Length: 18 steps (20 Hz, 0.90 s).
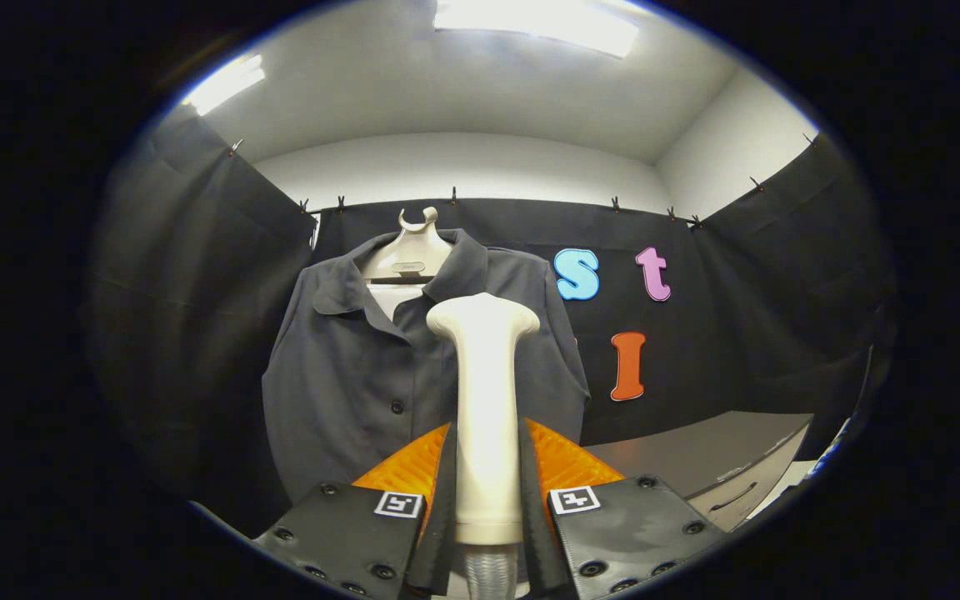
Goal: Iron the clothes twice with a garment steamer, once on the left side and once on the right side.
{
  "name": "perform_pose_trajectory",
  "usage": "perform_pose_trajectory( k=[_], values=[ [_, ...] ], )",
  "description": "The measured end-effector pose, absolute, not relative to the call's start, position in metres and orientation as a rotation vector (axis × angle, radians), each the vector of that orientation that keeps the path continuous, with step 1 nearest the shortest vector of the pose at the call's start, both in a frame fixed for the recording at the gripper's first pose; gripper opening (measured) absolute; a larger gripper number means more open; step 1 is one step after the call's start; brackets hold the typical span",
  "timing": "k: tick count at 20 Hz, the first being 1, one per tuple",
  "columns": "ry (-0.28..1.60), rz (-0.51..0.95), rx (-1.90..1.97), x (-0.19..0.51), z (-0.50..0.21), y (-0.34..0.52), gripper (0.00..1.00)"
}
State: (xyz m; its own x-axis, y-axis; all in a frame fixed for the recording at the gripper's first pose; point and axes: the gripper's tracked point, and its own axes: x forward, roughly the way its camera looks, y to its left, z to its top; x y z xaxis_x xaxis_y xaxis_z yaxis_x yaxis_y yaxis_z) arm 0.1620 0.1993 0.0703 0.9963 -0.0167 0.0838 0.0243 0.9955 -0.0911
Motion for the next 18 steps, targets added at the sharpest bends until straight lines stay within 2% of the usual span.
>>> perform_pose_trajectory(
  k=[10, 18],
  values=[
    [-0.07, -0.031, -0.099, 0.179, 0.057, 0.201, 0.42],
    [-0.035, -0.035, -0.096, 0.164, 0.035, 0.194, 0.42]
  ],
)
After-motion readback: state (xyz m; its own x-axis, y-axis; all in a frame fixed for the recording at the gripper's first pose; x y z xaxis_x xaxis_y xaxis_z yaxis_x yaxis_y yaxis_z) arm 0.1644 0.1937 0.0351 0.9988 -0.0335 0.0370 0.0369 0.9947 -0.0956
